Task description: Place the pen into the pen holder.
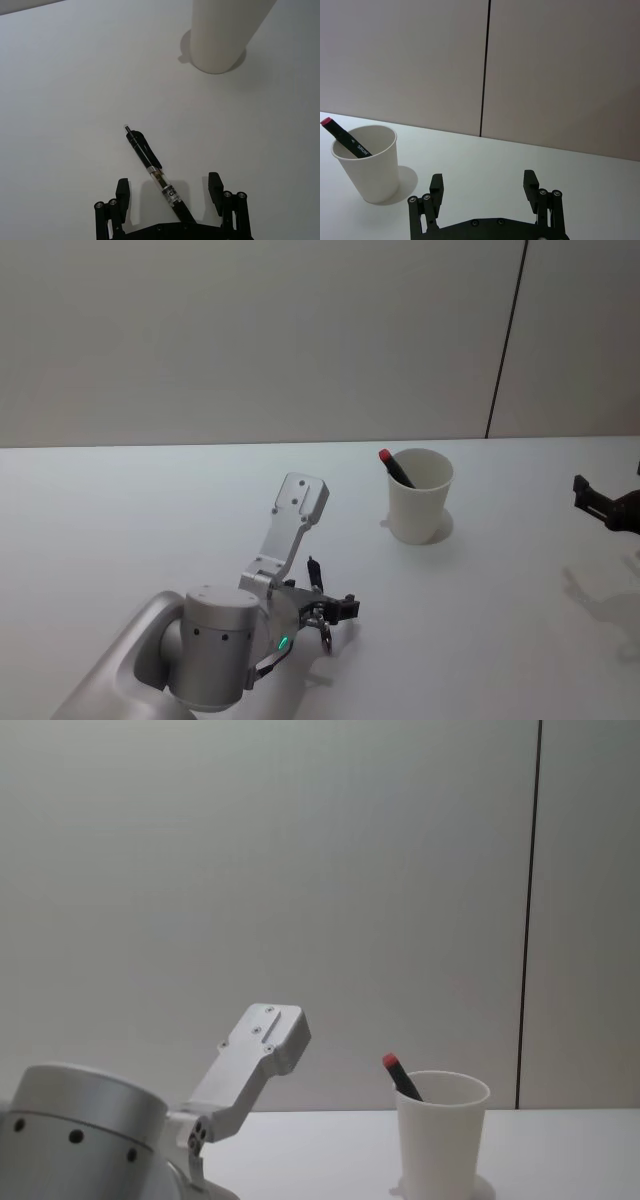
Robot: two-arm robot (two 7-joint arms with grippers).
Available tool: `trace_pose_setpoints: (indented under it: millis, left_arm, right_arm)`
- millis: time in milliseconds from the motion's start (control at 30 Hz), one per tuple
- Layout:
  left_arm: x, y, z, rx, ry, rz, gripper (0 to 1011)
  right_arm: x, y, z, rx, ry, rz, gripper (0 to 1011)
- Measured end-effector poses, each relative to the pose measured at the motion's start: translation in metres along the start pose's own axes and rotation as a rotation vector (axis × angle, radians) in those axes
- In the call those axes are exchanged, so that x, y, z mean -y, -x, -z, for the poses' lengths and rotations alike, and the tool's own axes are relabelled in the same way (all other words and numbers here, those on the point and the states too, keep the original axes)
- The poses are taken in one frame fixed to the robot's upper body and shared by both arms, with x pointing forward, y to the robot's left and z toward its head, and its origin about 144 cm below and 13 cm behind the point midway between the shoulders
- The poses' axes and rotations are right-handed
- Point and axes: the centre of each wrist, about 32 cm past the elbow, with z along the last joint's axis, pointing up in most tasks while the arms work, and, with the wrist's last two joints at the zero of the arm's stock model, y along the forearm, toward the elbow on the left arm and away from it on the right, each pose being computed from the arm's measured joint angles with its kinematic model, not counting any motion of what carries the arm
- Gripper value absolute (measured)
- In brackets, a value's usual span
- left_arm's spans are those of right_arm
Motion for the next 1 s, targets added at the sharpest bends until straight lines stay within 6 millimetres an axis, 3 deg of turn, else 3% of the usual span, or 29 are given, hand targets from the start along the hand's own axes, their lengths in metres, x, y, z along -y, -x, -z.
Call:
trace_pose_setpoints:
  millis: [367,633,1000]
  left_arm:
    - [0.0009,0.0019,0.0006,0.021,-0.02,0.003,977]
    - [0.0018,0.0033,0.0011,0.042,-0.041,0.003,783]
    - [0.0023,0.0048,0.0043,0.067,-0.062,-0.006,443]
  right_arm:
    - [0.0,0.0,0.0,0.0,0.0,0.0,1002]
    - [0.0,0.0,0.0,0.0,0.0,0.0,1002]
    - [0.0,0.0,0.0,0.0,0.0,0.0,1001]
